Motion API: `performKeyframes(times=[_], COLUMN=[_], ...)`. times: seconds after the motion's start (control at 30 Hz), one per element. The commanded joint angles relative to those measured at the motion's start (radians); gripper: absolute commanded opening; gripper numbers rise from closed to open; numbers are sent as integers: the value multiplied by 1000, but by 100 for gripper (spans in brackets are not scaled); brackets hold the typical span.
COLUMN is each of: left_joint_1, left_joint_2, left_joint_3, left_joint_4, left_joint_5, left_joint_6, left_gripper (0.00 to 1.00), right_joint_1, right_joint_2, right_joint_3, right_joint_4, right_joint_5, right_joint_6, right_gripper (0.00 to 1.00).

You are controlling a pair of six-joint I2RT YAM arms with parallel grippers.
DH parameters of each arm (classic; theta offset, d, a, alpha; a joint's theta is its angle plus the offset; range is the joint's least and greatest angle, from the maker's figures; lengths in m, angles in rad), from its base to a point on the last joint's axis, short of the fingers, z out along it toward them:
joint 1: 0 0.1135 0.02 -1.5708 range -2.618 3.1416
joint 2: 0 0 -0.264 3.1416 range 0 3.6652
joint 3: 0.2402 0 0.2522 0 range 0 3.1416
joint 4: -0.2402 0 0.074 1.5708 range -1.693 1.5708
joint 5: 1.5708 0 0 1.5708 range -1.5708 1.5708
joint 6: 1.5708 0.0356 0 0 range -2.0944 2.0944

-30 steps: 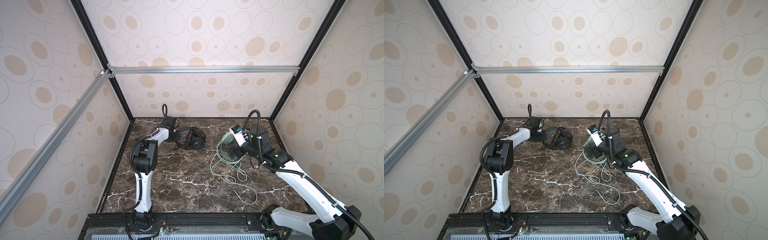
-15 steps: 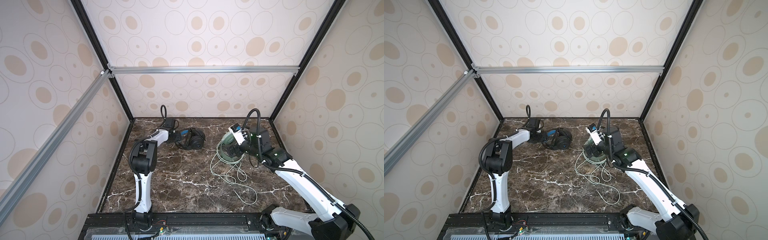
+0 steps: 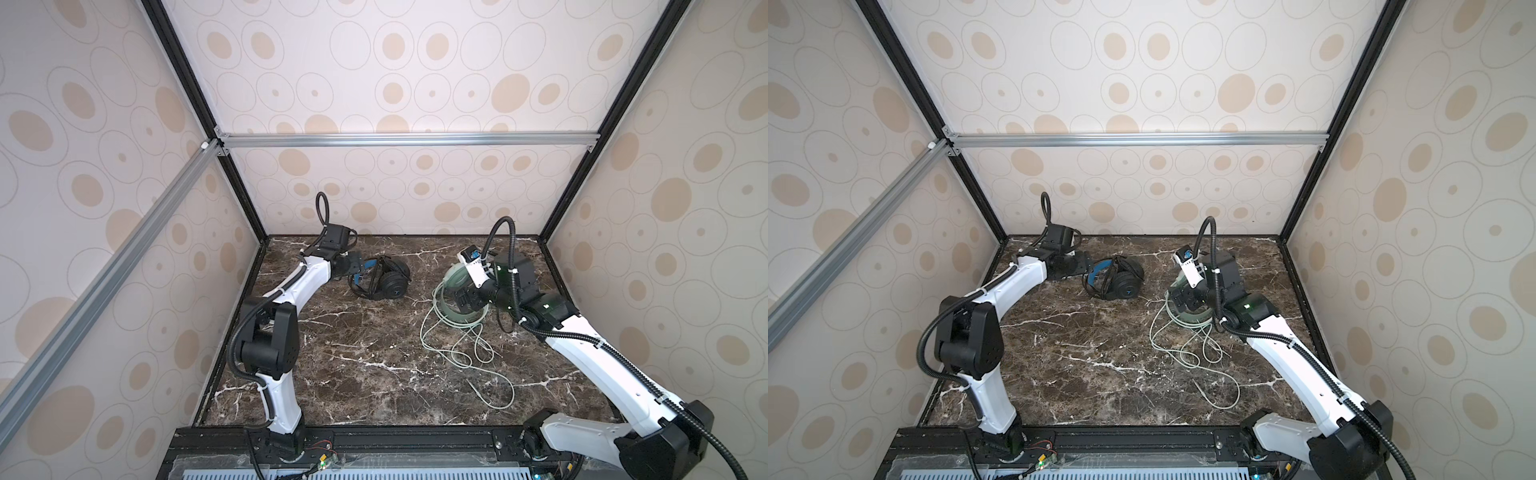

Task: Wrap the headphones
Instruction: 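Reach the left gripper over to the green headphones' headband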

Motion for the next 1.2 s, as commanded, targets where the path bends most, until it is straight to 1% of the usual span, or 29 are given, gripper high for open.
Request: performKeyframes(times=[0.0, 0.1, 0.17, 0.23, 0.33, 0.43, 0.5, 0.6, 0.73, 0.87, 0.97, 1.17], left_joint_1=[-168, -304, -384, -452, -530, -578, -592, -600, -602, -602, -602, -601], left_joint_2=[-71, -86, -69, -19, 74, 176, 220, 231, 226, 261, 286, 310], left_joint_3=[-2, -1, 16, 67, 148, 241, 282, 247, 177, 199, 219, 229], left_joint_4=[-59, -34, -9, -5, 5, -19, -38, -1, 66, 60, 42, 54], left_joint_5=[-13, -10, -1, 20, 56, 75, 84, 91, 89, 65, 38, 13], left_joint_6=[-67, -160, -205, -235, -266, -286, -310, -374, -462, -532, -608, -702], left_gripper=[84, 84, 84, 84, 85, 86, 86, 87, 88, 88, 88, 89], right_joint_1=[-15, -55, -106, -177, -265, -279, -279, -275, -256, -223, -204, -165], right_joint_2=[21, 58, 84, 96, 89, 82, 66, 23, -35, -69, -82, -118], right_joint_3=[21, 51, 71, 77, 67, 64, 49, -5, -78, -118, -126, -146], right_joint_4=[23, 1, -36, -65, -69, -70, -70, -65, -63, -46, -38, -29], right_joint_5=[70, 105, 130, 135, 130, 167, 149, 119, 149, 153, 160, 214], right_joint_6=[32, 91, 153, 212, 240, 219, 227, 231, 186, 147, 123, 71], right_gripper=[100, 100, 100, 100, 100, 100, 100, 100, 100, 100, 100, 100])
